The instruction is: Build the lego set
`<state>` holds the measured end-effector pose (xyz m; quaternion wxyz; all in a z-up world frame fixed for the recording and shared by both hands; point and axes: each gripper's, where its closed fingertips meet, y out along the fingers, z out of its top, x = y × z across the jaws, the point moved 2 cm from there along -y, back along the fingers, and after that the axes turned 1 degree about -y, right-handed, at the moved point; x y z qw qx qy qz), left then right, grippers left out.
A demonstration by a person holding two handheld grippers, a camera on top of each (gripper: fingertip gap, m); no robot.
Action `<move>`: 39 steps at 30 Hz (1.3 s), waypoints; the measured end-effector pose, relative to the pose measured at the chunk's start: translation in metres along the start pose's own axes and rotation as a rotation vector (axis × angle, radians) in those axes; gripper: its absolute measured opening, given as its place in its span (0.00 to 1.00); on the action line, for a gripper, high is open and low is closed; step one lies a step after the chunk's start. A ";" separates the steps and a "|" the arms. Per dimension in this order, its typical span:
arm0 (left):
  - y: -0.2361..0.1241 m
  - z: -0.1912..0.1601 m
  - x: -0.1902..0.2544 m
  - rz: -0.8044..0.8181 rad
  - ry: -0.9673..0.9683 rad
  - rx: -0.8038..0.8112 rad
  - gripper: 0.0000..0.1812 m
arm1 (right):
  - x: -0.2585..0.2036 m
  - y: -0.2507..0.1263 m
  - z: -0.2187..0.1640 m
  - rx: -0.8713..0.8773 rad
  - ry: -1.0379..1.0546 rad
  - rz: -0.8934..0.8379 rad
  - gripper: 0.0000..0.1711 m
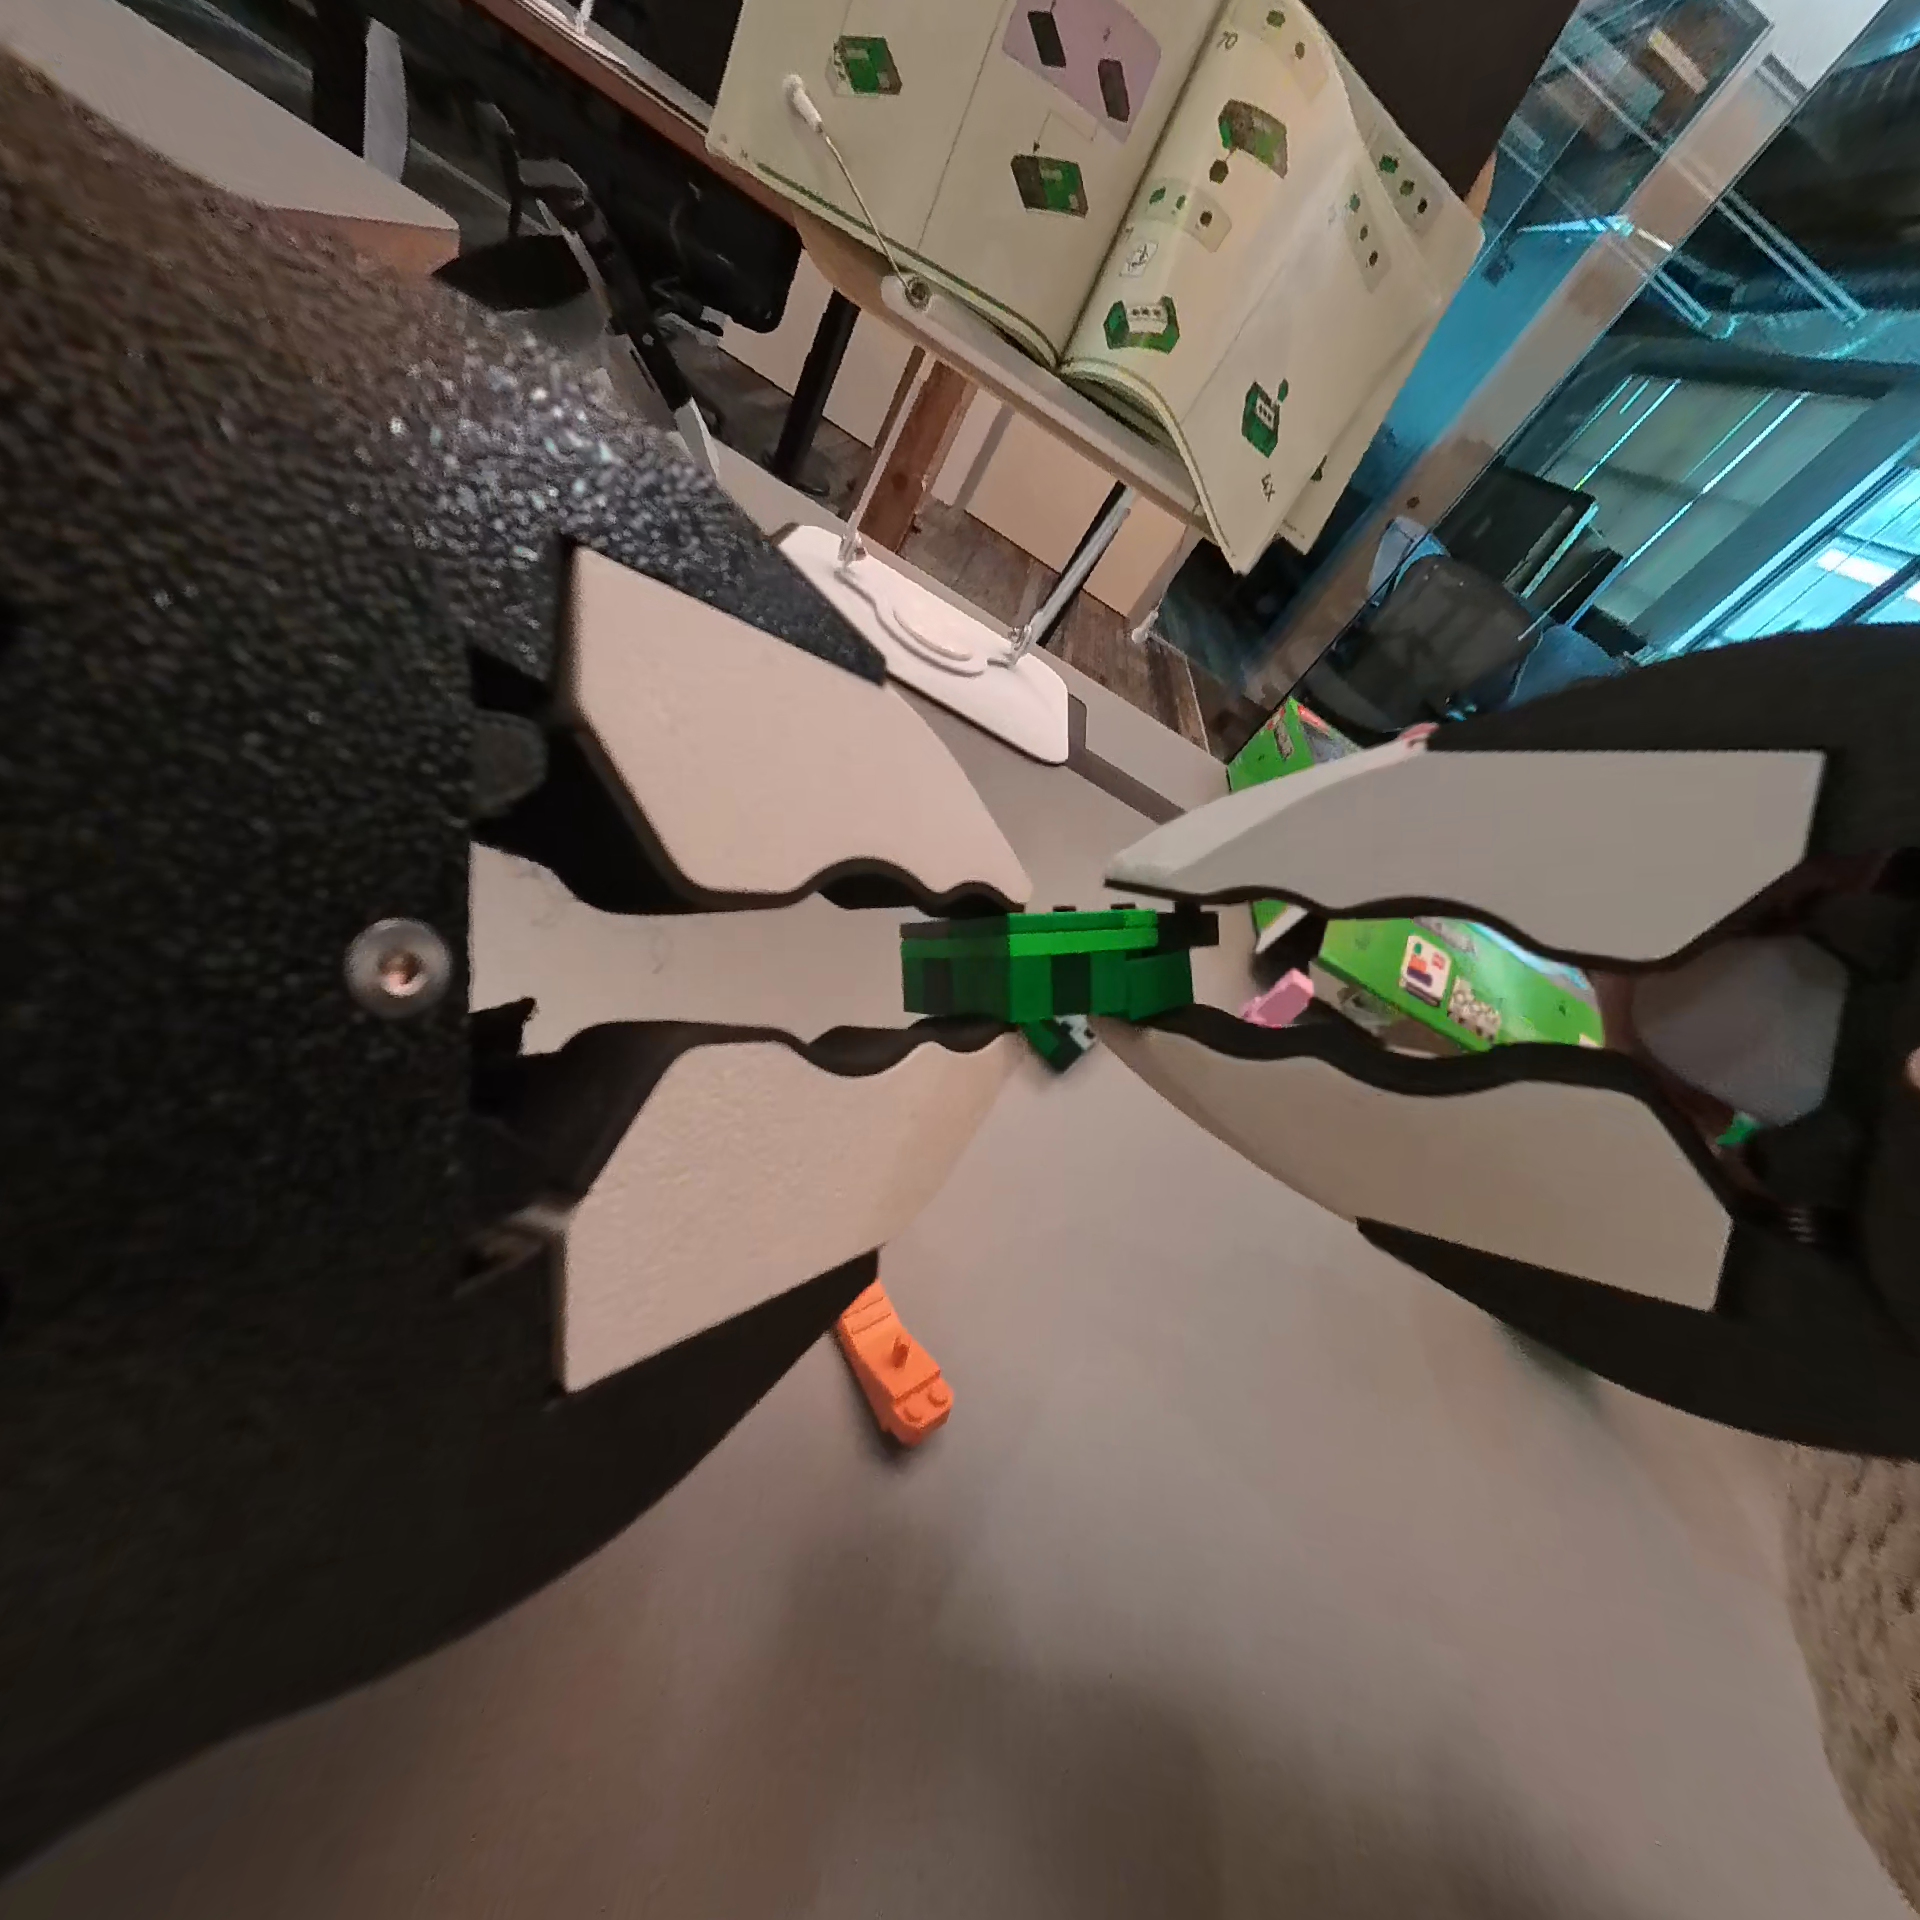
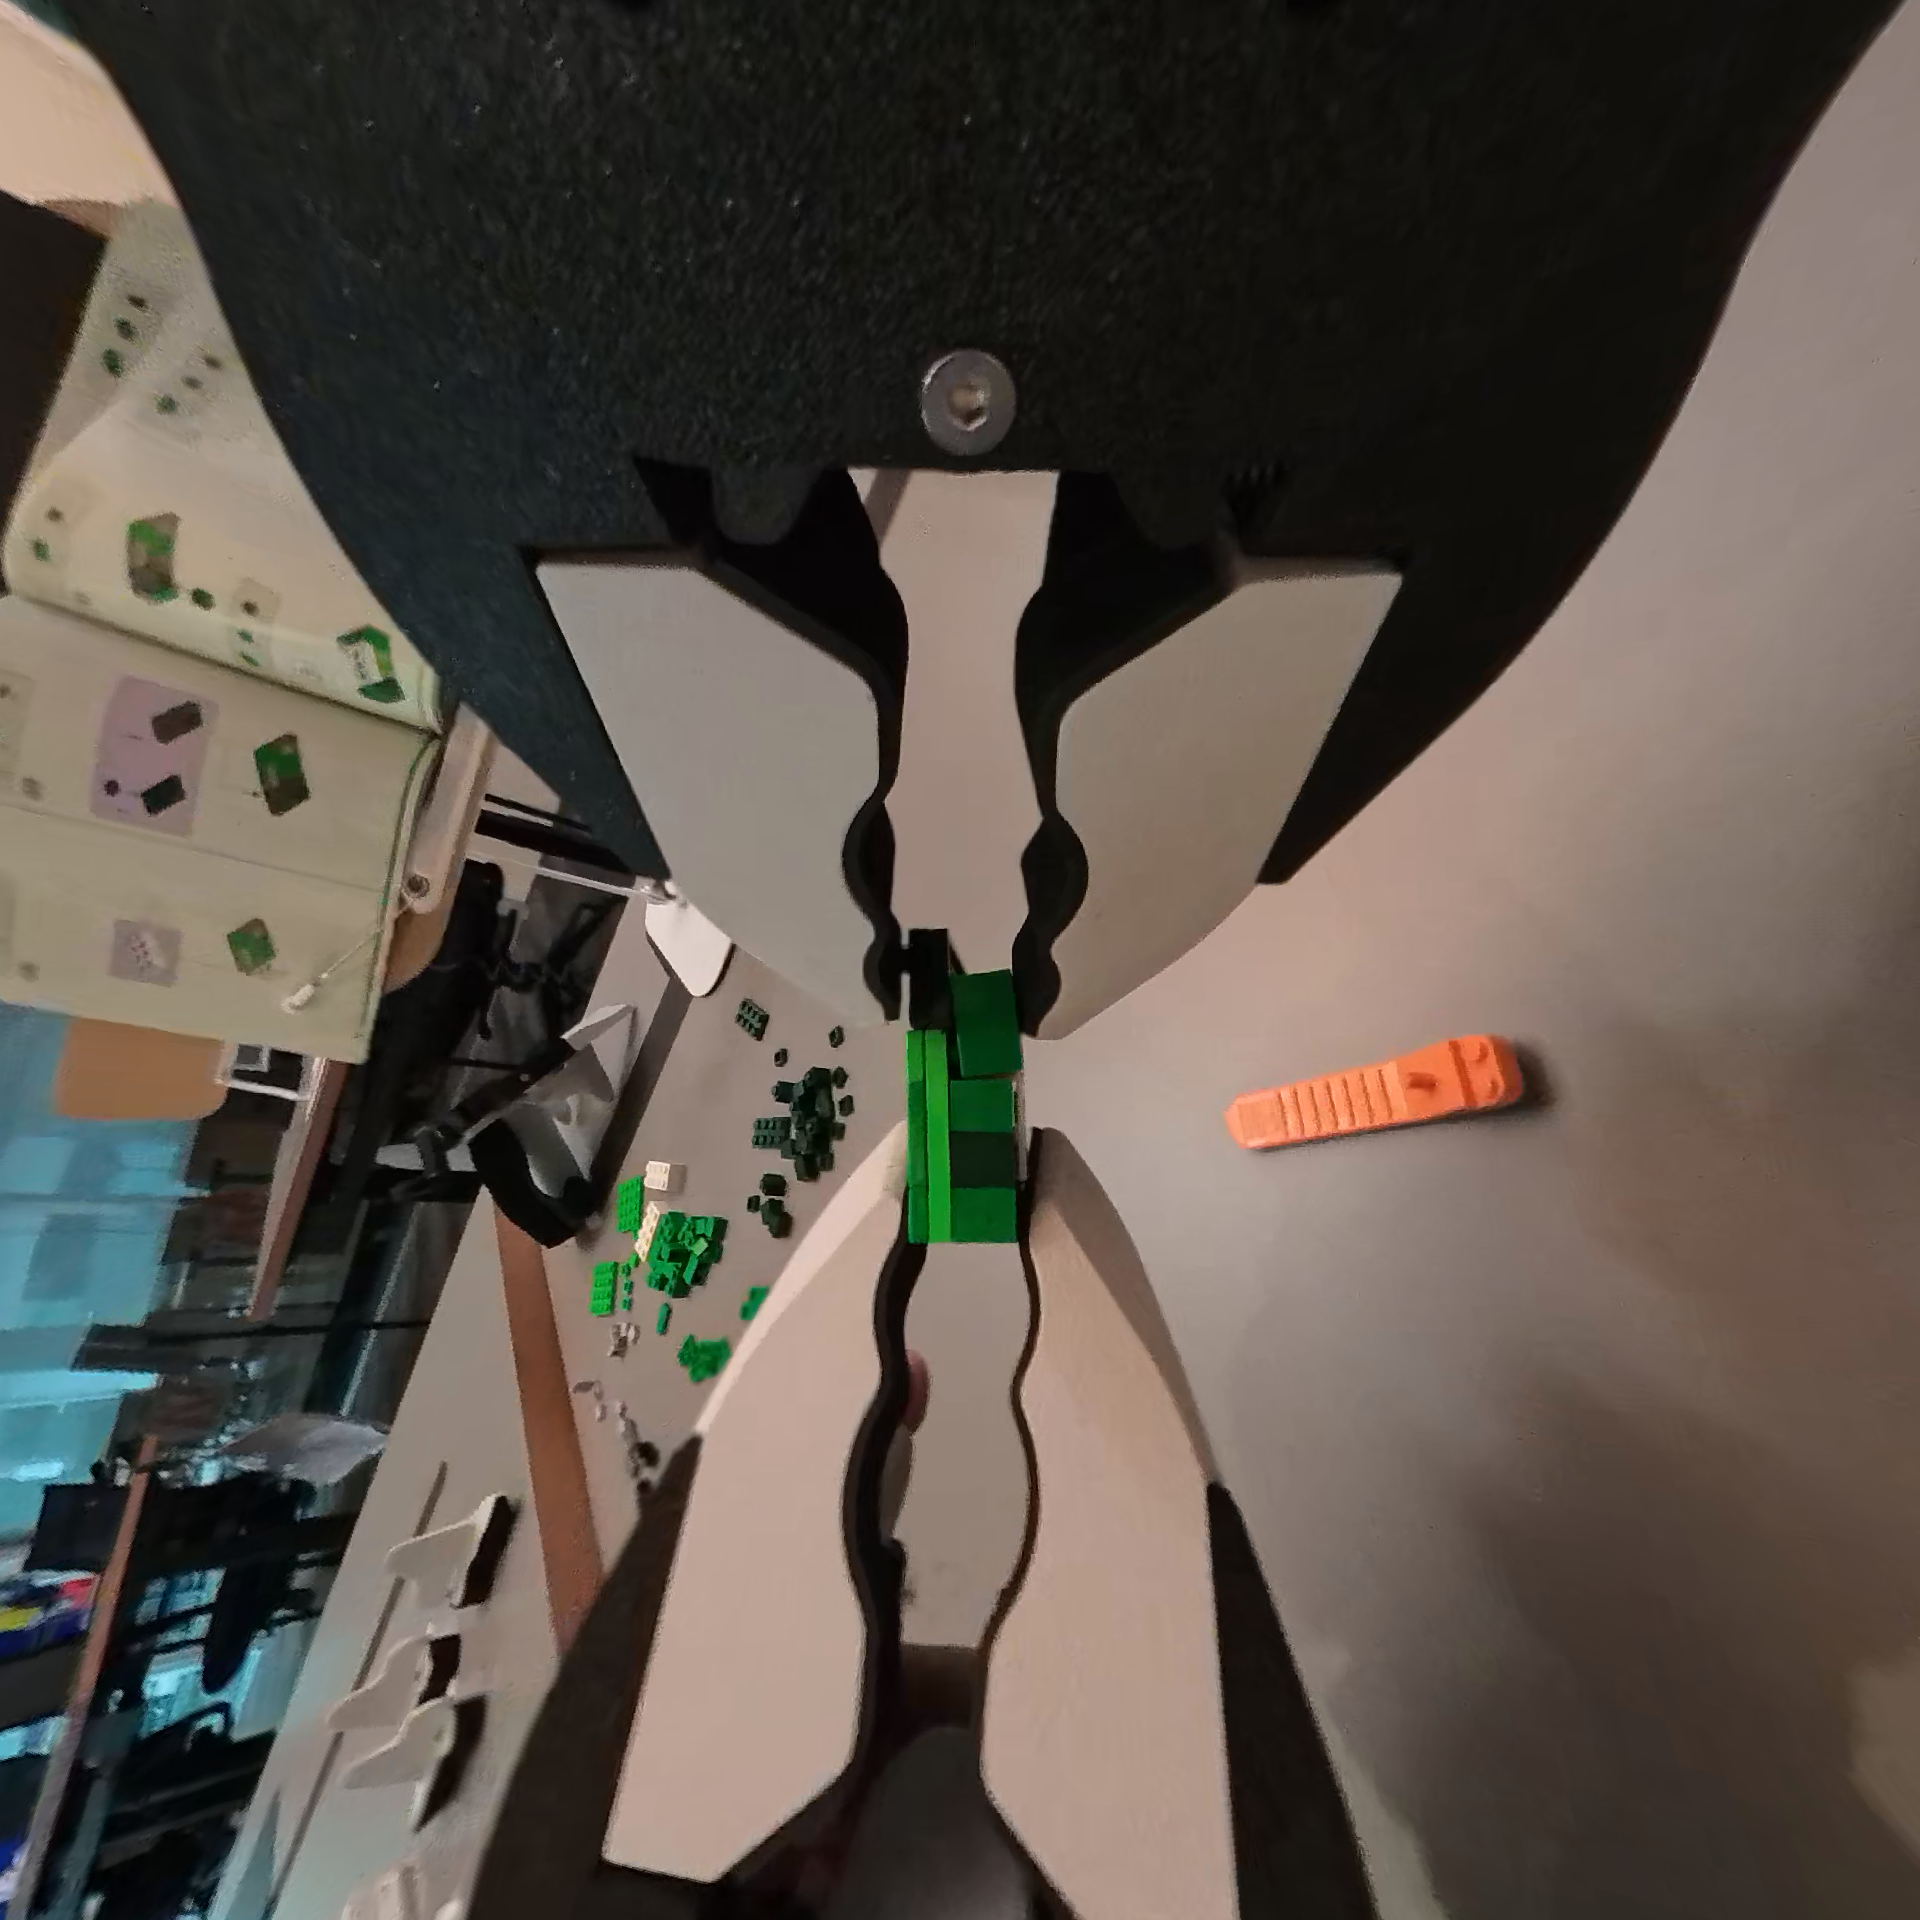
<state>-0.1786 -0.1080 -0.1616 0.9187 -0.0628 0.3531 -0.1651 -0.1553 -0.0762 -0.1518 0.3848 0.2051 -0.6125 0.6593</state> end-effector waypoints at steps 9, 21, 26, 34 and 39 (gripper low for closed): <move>-0.001 0.000 -0.001 -0.011 -0.007 -0.001 0.10 | 0.001 -0.003 0.010 0.059 -0.011 0.001 0.11; 0.000 -0.002 -0.004 0.023 0.006 -0.020 0.10 | 0.004 0.000 0.008 0.042 0.093 0.020 0.10; 0.001 -0.002 0.000 0.009 0.003 -0.012 0.10 | 0.001 0.001 0.007 0.043 0.121 0.063 0.10; -0.001 0.000 -0.001 -0.019 -0.036 0.027 0.10 | 0.001 -0.002 0.010 0.076 0.170 0.054 0.11; -0.002 0.002 -0.002 -0.013 -0.038 0.040 0.10 | 0.005 -0.006 0.007 0.073 0.207 0.050 0.13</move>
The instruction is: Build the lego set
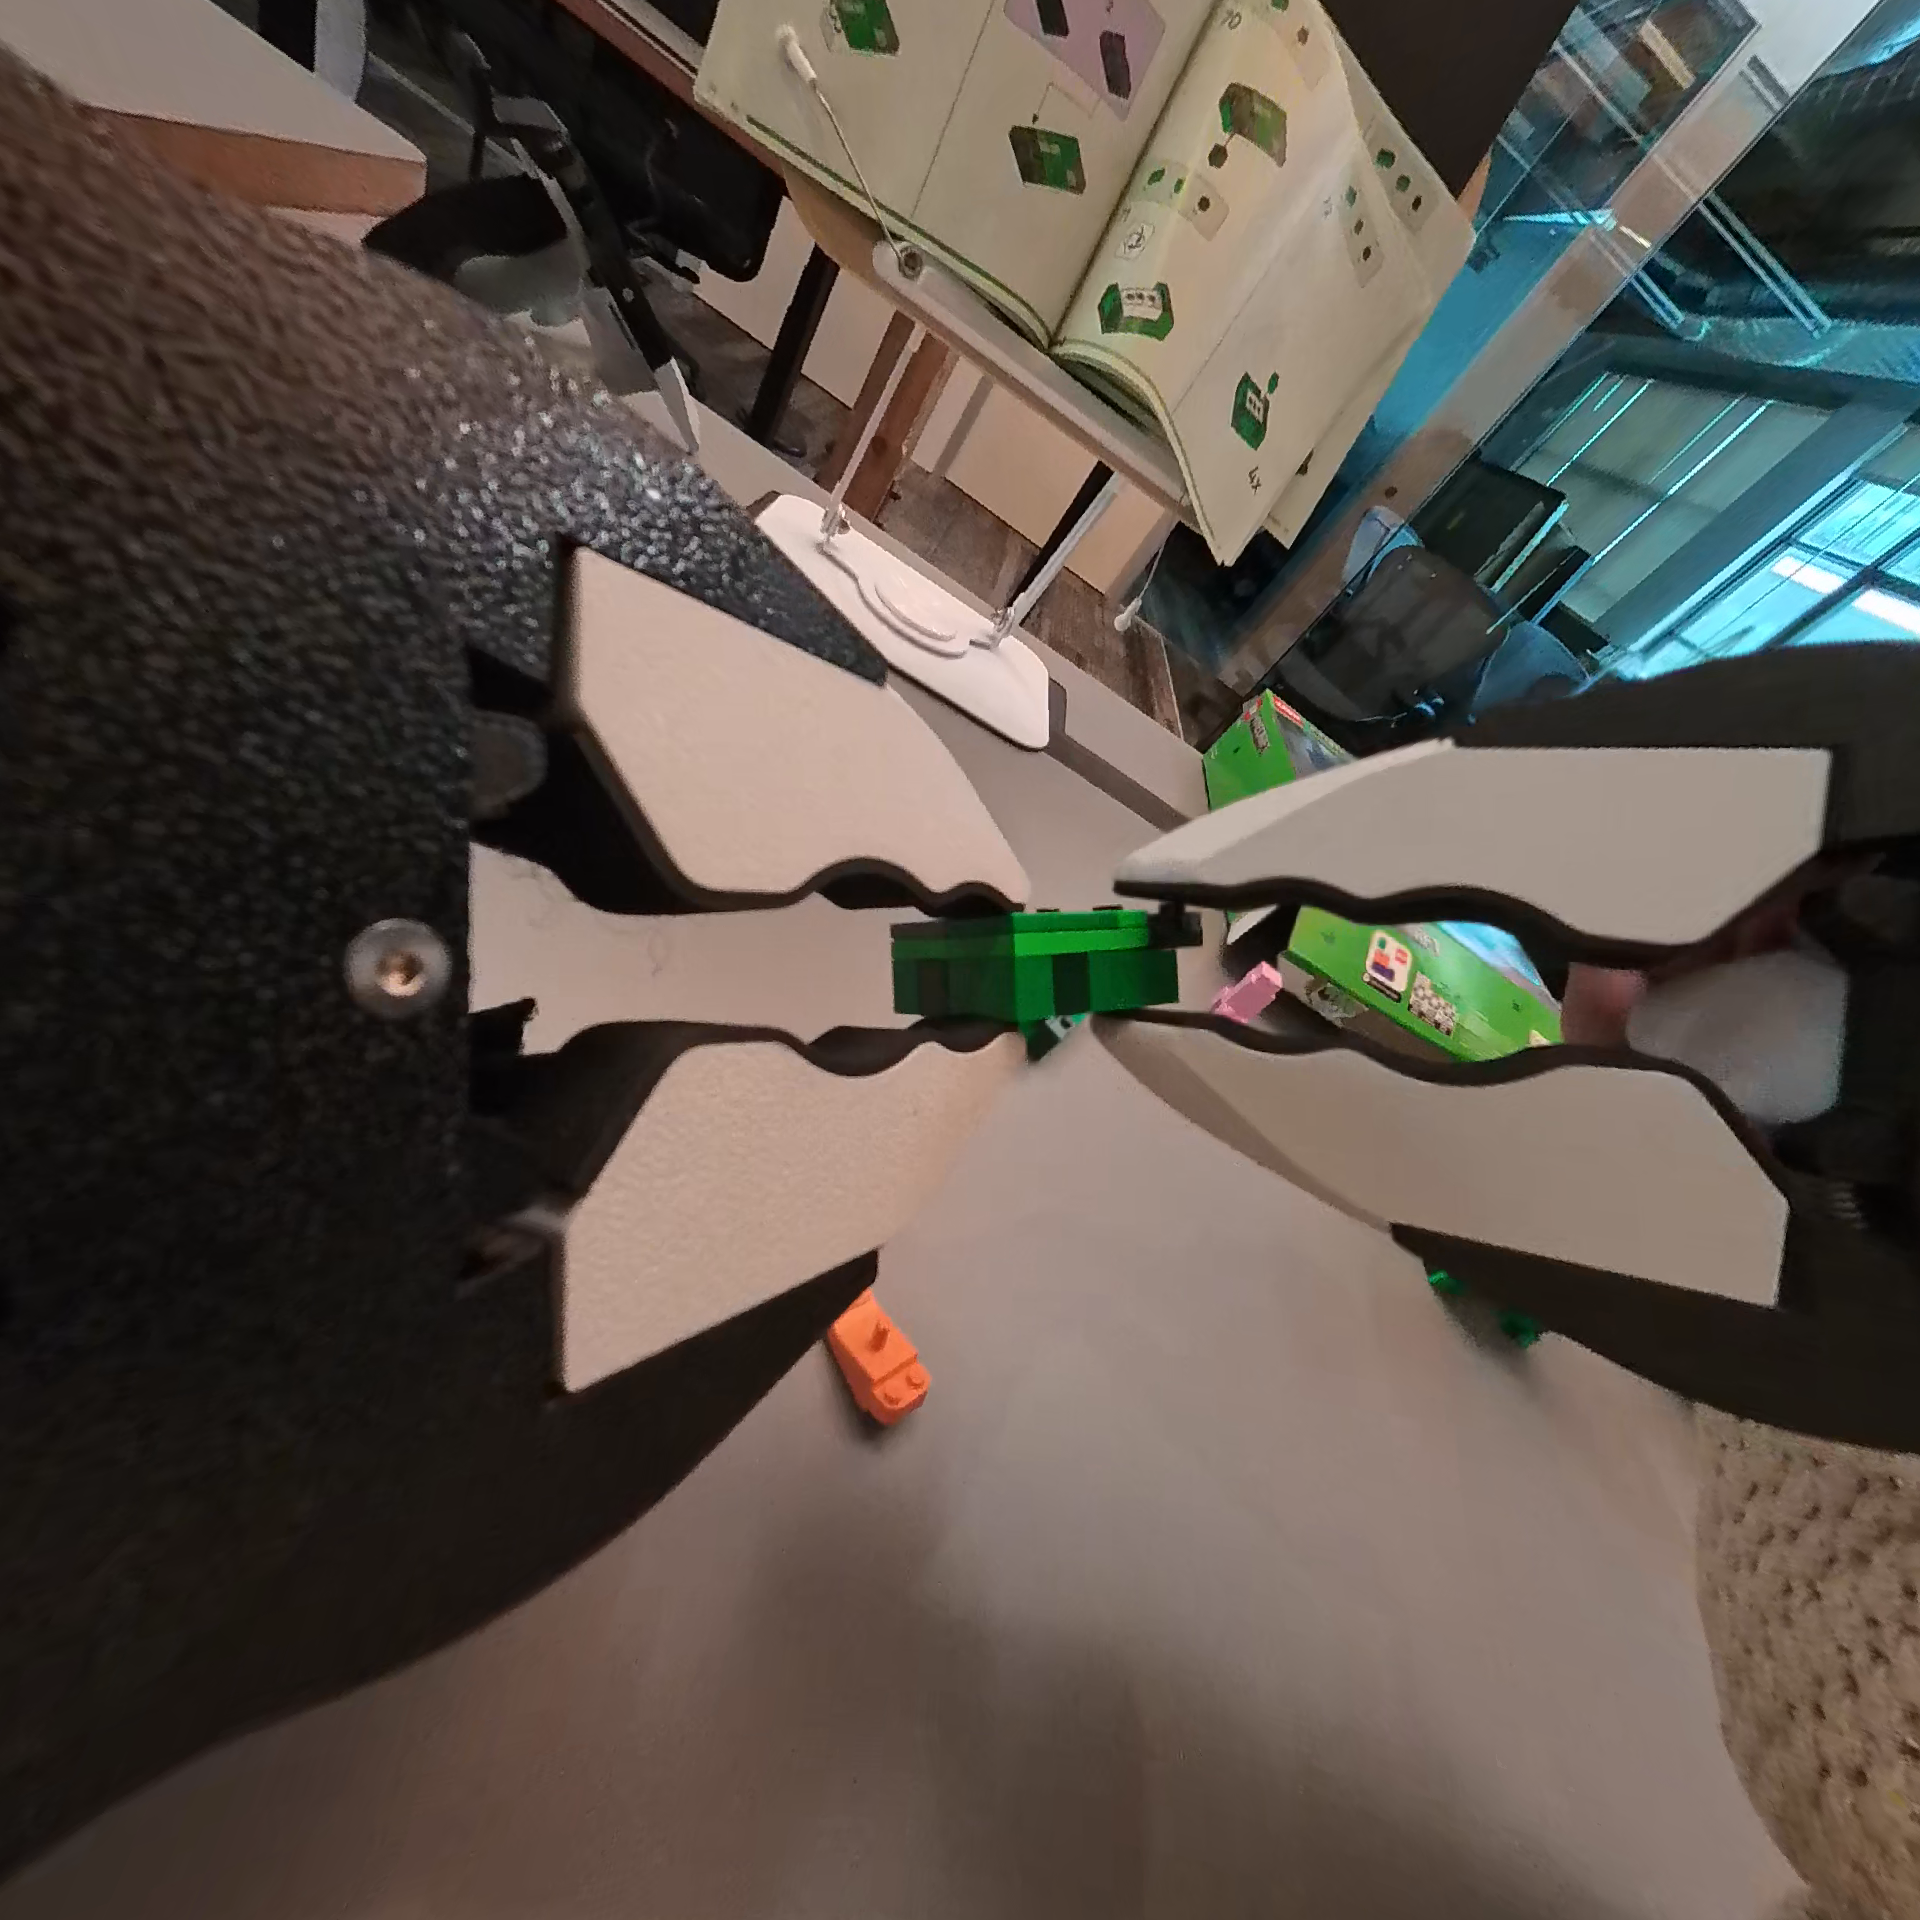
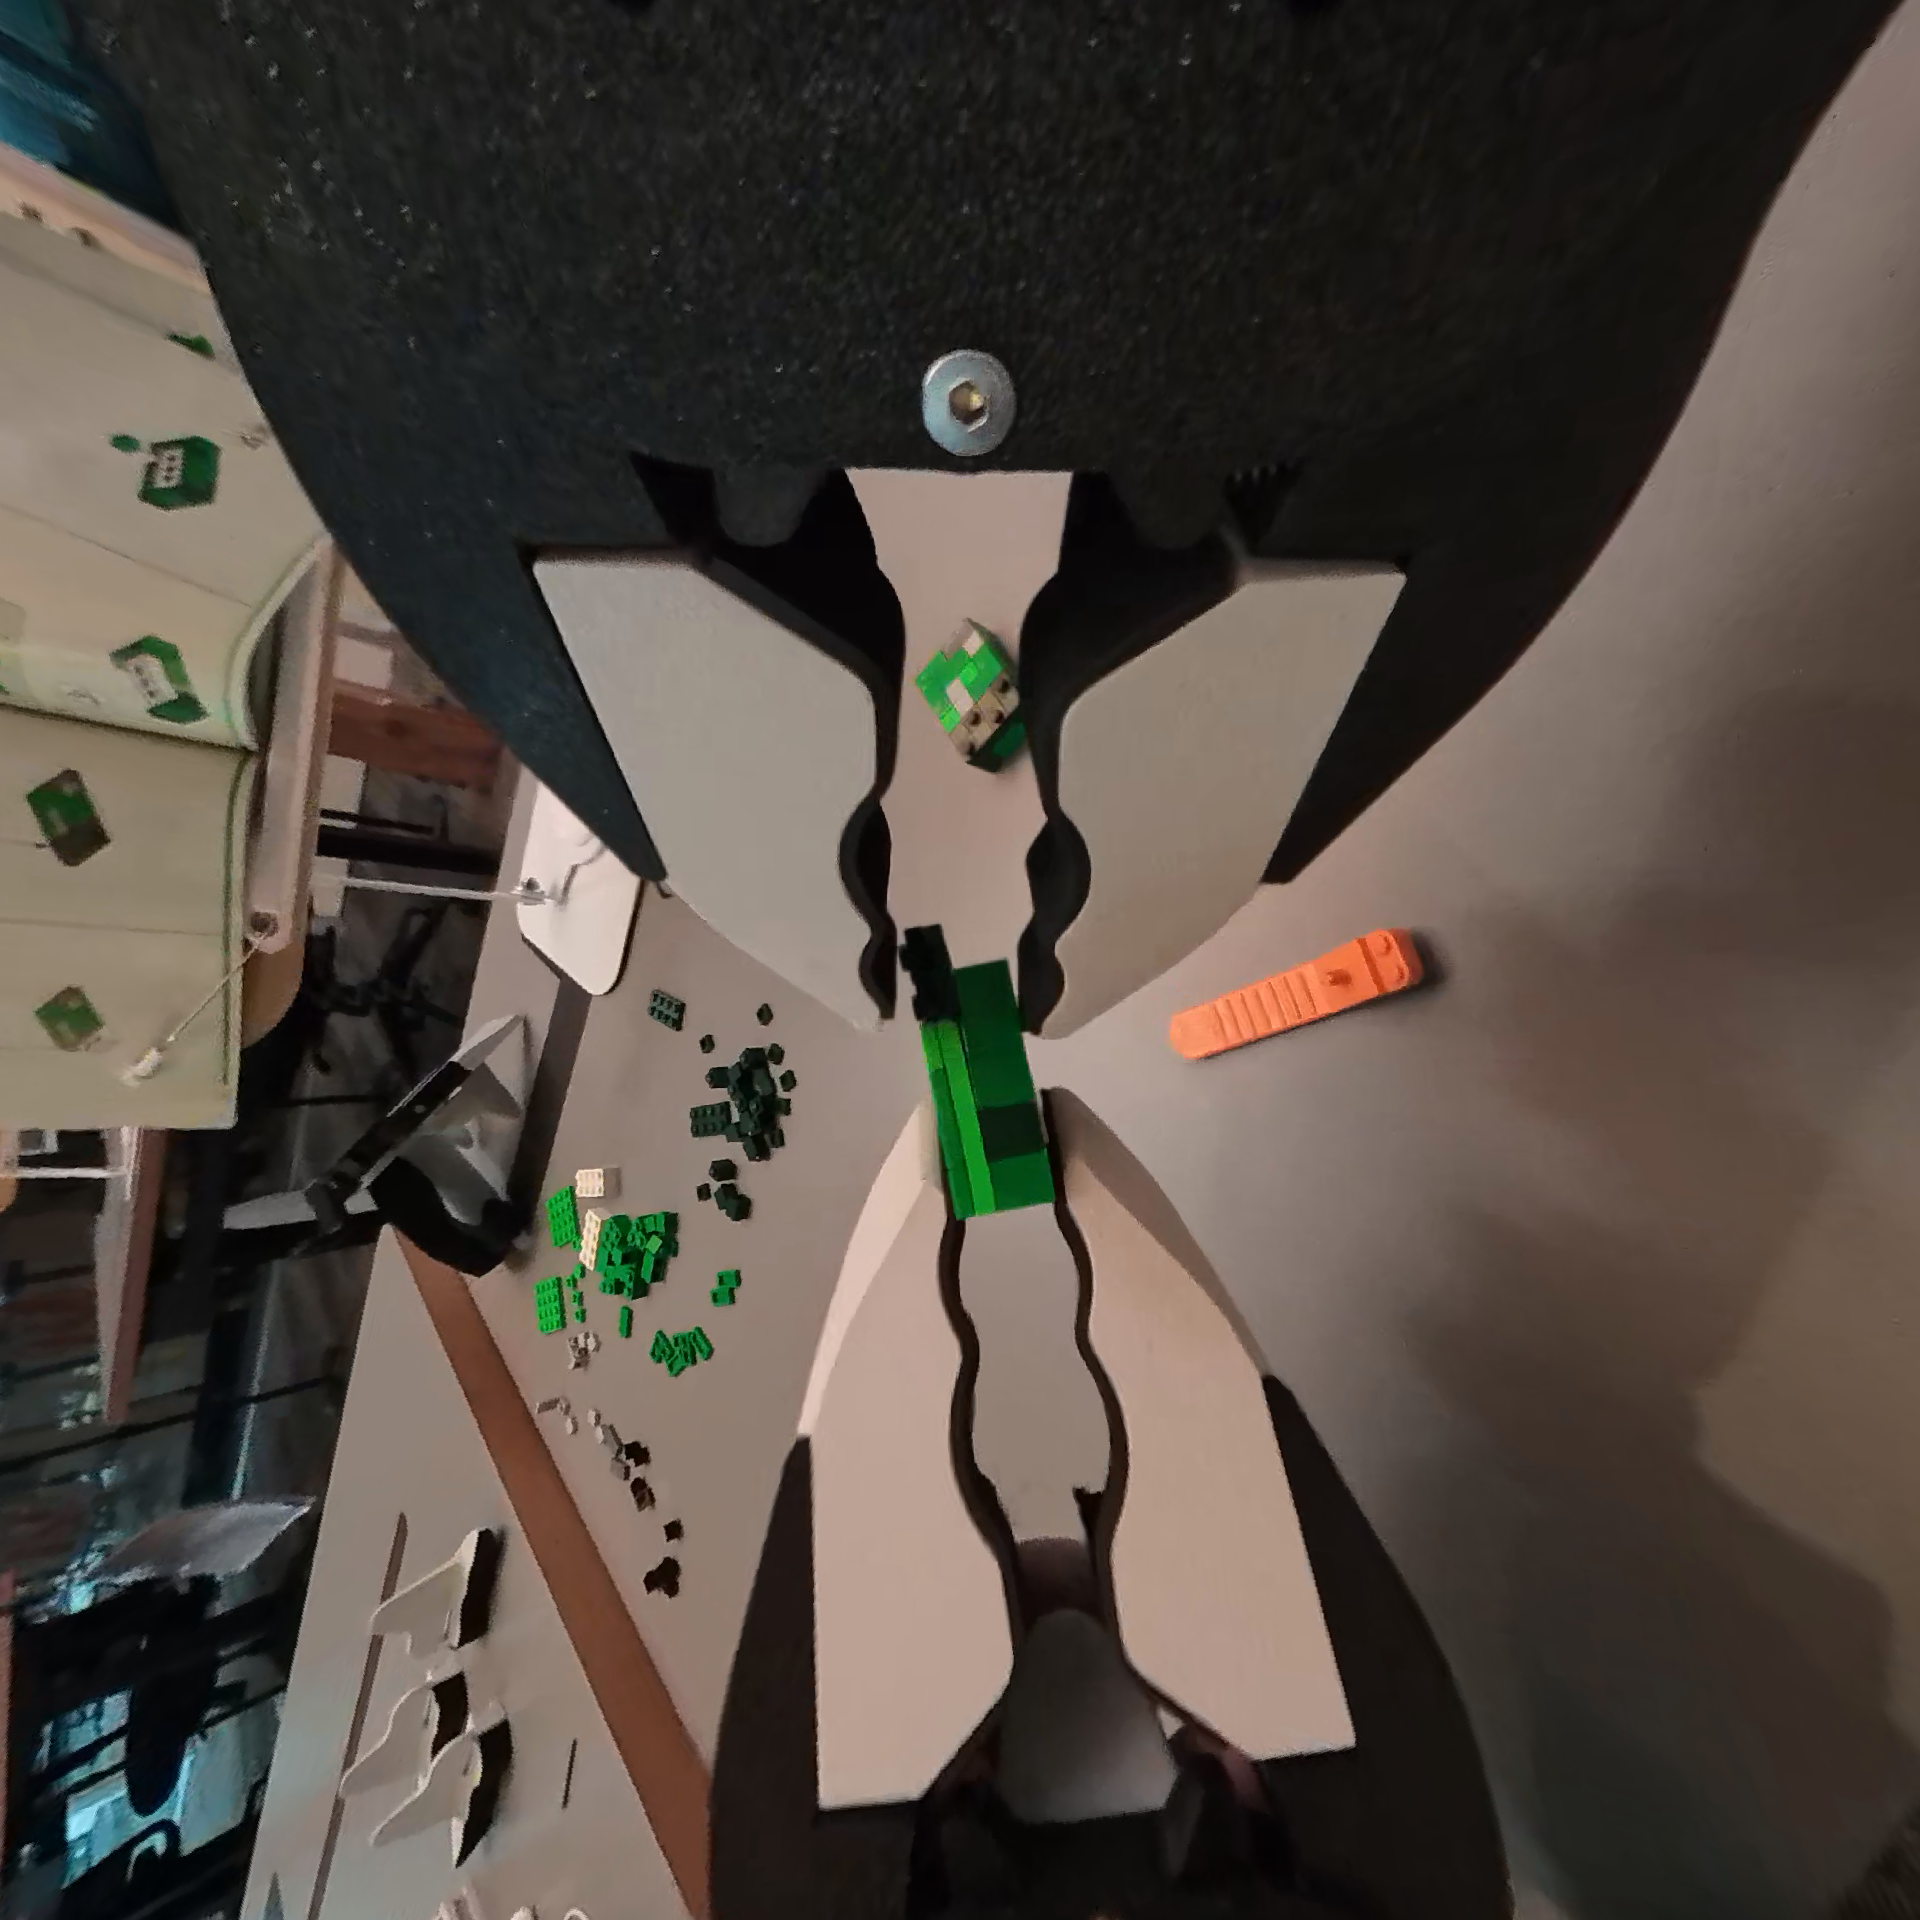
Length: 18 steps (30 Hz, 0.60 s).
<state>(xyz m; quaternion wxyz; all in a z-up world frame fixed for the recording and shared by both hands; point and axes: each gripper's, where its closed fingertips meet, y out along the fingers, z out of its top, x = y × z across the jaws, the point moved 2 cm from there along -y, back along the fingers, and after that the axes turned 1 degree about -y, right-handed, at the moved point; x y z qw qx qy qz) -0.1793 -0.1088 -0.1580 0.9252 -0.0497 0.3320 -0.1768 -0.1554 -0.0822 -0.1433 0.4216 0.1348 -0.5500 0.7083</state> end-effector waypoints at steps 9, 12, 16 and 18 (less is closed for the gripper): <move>-0.001 -0.001 0.000 -0.012 0.019 -0.008 0.10 | -0.003 0.001 0.001 -0.028 -0.104 -0.022 0.10; -0.001 -0.002 0.002 -0.025 0.015 -0.008 0.10 | -0.005 0.001 0.000 -0.034 -0.114 -0.016 0.10; -0.001 -0.002 0.000 -0.014 0.012 -0.001 0.10 | -0.004 0.002 0.001 -0.015 -0.081 -0.026 0.11; -0.003 0.000 -0.002 -0.023 0.001 0.008 0.10 | -0.002 0.000 0.004 0.022 -0.094 -0.054 0.11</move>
